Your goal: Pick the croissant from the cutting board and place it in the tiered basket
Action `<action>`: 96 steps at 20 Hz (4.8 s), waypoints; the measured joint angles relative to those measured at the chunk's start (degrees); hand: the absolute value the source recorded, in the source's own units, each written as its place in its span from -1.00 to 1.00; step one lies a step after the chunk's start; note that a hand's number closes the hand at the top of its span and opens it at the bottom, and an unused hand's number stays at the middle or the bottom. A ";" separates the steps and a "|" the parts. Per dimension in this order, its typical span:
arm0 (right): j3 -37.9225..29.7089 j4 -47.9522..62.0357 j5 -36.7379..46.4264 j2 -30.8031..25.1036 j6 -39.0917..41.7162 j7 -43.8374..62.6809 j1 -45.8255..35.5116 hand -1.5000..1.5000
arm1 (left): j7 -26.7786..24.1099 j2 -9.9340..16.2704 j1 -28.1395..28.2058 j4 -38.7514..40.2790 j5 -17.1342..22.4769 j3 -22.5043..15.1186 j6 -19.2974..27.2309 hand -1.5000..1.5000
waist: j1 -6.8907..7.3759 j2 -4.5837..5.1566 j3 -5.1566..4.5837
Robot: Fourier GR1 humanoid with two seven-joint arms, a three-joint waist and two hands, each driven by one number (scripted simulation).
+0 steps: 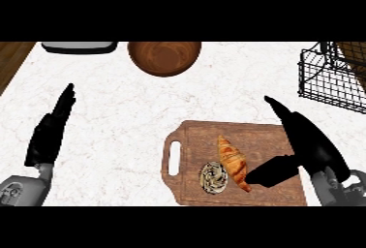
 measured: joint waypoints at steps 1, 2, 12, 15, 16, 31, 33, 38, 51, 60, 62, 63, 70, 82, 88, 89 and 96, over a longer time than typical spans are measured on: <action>0.76 0.96 0.18 0.90 0.24 0.52 -0.78 -1.00 | 0.19 0.19 -0.44 0.17 -0.03 0.31 -0.17 0.00 | -0.05 0.00 0.01; 1.17 1.54 0.19 1.39 0.53 1.08 -1.38 -1.00 | 0.24 0.32 -0.48 0.22 0.05 0.69 -0.28 0.00 | -0.12 -0.03 0.01; 5.99 6.88 4.54 6.44 2.13 1.64 -0.62 -1.00 | 0.52 -0.55 0.44 -0.53 -1.15 1.53 -0.56 0.00 | -0.77 -0.18 0.09; 6.61 7.24 6.03 7.31 3.04 1.98 -1.31 -1.00 | 0.29 -0.91 0.74 -0.52 -1.58 1.82 -0.68 0.00 | -0.84 -0.19 0.09; 7.07 6.93 6.77 7.23 3.31 1.93 -0.82 -1.00 | -0.05 -1.21 0.64 -0.02 -1.67 2.03 -0.59 0.00 | -0.97 -0.19 0.09; 8.79 9.64 15.72 12.19 6.47 2.24 0.73 -1.00 | 0.71 -2.27 0.28 -0.14 -2.78 3.65 -2.02 0.00 | -1.05 -0.20 0.11; 8.88 10.85 16.92 13.26 6.59 1.66 1.62 -1.00 | 1.00 -2.31 0.24 -0.45 -3.13 3.71 -2.16 0.00 | -1.02 -0.19 0.11; 8.49 13.24 19.22 16.02 7.11 0.71 3.35 -1.00 | 1.18 -2.57 -1.05 0.76 -3.47 4.48 -2.79 0.00 | -1.14 -0.14 0.12; 3.75 18.07 22.43 20.67 9.18 -2.72 6.20 -1.00 | 0.81 -4.39 -0.51 0.42 -5.30 5.70 -3.77 0.00 | -0.99 -0.11 0.14; 1.37 25.75 22.59 26.42 11.19 -4.95 5.16 1.00 | 0.07 -5.47 -0.54 1.48 -6.16 6.98 -5.05 0.00 | -1.02 -0.35 -0.11; 2.47 27.08 23.25 25.74 12.51 -6.41 4.52 1.00 | 0.23 -5.72 -0.39 1.09 -6.40 6.97 -4.95 0.00 | -0.89 -0.55 -0.28; 2.86 27.32 23.58 25.01 13.24 -7.43 4.08 1.00 | 0.28 -5.57 -0.12 0.71 -6.41 7.10 -5.13 0.00 | -0.83 -0.60 -0.28; 2.17 25.54 26.55 26.58 14.07 -8.70 5.47 1.00 | 0.21 -6.48 0.70 0.31 -7.72 7.95 -6.00 0.00 | -1.13 -0.52 -0.19; -9.05 37.19 32.32 30.24 5.84 -16.71 -7.96 1.00 | 0.48 -7.15 -0.69 0.23 -8.45 9.49 -8.13 0.00 | 0.05 0.28 0.16; -15.45 38.37 36.77 29.22 -4.93 -18.25 -18.10 1.00 | 1.37 -7.42 0.00 -0.76 -8.98 9.22 -7.97 0.00 | 0.09 0.08 0.18; -15.67 37.95 38.32 28.89 -6.61 -18.00 -19.24 1.00 | 1.21 -7.47 0.07 -0.75 -8.99 9.18 -8.07 0.00 | -0.06 0.03 0.16; -20.12 34.33 43.65 22.35 -8.68 -17.24 -26.79 1.00 | 0.86 -7.38 0.20 -0.38 -9.11 10.16 -8.30 0.00 | -0.78 -0.16 0.13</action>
